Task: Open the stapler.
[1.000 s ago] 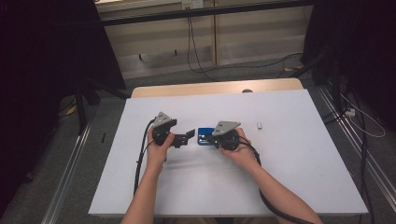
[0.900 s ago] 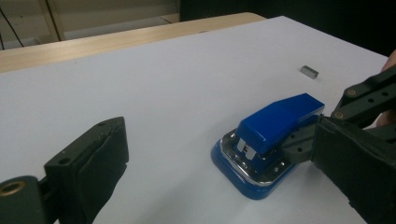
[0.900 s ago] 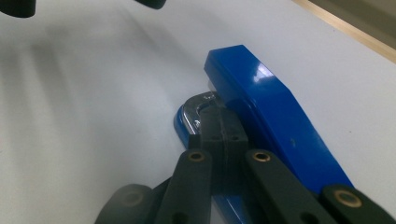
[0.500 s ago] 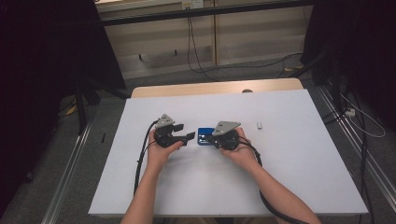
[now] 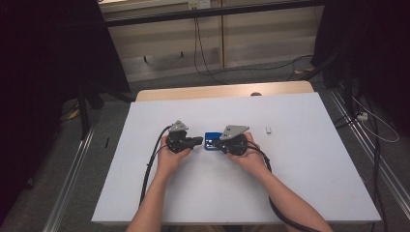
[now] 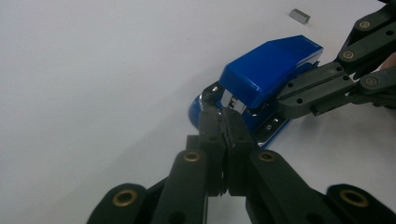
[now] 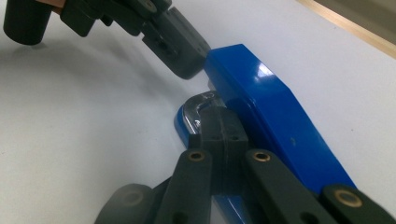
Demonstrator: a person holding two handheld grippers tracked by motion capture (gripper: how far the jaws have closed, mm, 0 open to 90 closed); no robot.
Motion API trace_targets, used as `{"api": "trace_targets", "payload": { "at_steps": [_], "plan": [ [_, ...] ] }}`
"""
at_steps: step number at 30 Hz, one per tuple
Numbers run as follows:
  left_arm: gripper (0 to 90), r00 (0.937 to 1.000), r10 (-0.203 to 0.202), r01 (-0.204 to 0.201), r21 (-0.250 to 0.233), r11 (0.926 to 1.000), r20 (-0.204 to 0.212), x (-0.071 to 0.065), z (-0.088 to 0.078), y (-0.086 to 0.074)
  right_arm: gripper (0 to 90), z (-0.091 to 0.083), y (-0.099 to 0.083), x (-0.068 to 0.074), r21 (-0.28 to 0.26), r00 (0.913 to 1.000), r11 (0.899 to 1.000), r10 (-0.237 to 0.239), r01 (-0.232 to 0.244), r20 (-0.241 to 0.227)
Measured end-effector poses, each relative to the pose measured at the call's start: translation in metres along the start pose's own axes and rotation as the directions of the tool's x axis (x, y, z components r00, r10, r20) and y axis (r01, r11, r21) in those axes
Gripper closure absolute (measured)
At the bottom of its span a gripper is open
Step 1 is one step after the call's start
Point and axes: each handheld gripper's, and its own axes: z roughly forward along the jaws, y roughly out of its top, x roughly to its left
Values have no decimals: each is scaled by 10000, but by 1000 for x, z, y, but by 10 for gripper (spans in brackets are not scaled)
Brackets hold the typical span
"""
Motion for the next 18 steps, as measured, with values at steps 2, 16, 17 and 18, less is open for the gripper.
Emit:
{"api": "trace_targets", "payload": {
  "at_steps": [2,16,17,18],
  "plan": [
    [900,9999,147,-147,90,9999,56,-1,3,1,900,0,0,0,5,10000,10000,-1,1,17],
    [900,9979,625,-628,154,9979,169,1,5,6,900,0,0,0,-6,10000,10000,60,-61,-49],
    [900,9979,616,-620,163,9979,212,1,5,6,900,0,0,0,4,10000,10000,68,-68,-58],
    [900,9975,674,-679,185,9975,228,1,5,6,900,0,0,0,16,9999,9999,137,-137,-78]
  ]
}}
